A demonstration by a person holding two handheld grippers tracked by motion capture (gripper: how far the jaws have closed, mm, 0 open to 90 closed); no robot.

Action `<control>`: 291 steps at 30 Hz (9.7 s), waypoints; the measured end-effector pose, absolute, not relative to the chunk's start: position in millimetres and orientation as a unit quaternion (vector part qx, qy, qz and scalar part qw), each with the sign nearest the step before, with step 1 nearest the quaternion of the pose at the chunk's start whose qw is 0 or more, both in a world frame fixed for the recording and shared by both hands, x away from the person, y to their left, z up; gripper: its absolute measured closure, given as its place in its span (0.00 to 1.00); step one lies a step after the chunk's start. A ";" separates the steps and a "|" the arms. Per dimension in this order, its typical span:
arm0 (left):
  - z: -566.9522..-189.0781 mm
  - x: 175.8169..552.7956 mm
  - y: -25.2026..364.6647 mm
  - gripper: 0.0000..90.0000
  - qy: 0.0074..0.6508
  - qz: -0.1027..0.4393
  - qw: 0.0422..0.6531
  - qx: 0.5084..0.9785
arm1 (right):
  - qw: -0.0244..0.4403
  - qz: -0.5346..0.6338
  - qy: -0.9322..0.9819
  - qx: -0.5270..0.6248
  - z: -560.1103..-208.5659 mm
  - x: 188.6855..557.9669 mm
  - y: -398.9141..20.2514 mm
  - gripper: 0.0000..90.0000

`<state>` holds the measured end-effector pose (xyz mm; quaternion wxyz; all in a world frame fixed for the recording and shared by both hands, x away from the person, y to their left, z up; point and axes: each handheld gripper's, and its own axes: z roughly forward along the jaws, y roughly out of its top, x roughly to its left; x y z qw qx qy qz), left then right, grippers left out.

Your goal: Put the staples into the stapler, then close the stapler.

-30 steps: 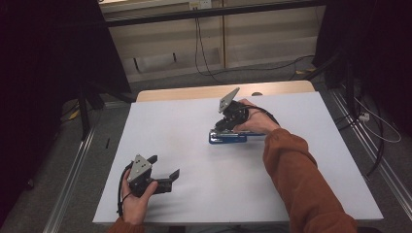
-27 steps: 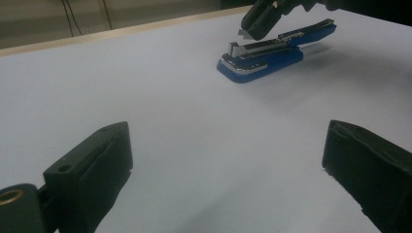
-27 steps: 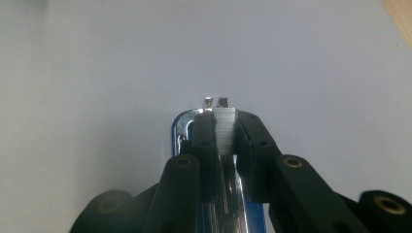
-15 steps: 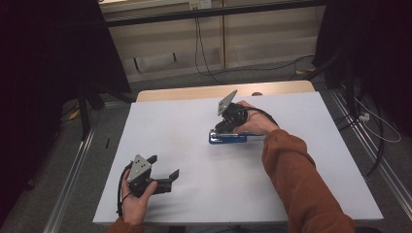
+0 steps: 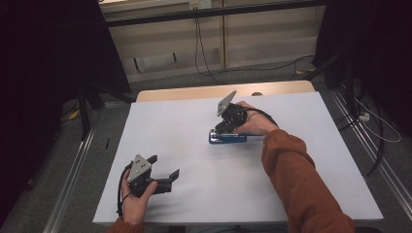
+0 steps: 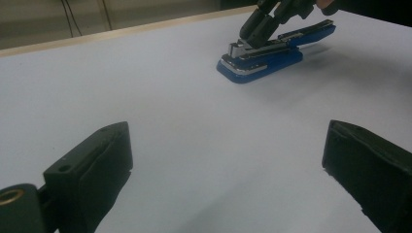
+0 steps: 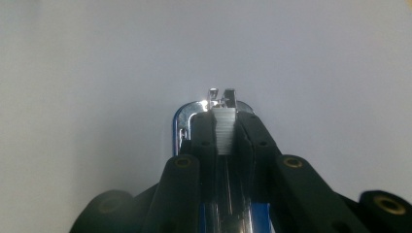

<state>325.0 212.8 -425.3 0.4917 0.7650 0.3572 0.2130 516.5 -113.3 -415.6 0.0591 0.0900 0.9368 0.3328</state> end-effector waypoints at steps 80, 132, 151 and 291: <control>-426.2 325.8 212.0 0.05 0.358 0.209 0.489 0.768 | 0.078 0.388 0.888 0.236 -418.8 501.0 -131.0 0.17; -428.2 327.2 216.2 0.05 0.370 0.210 0.489 0.761 | 0.208 0.468 0.769 0.384 -412.8 426.7 -196.4 0.04; -426.1 325.6 214.8 0.05 0.367 0.215 0.491 0.760 | 0.242 0.452 0.766 0.389 -424.7 390.2 -210.4 0.03; -455.2 451.7 64.8 1.00 0.294 0.157 0.430 0.839 | 0.209 0.418 0.778 0.419 -458.1 388.0 -253.3 1.00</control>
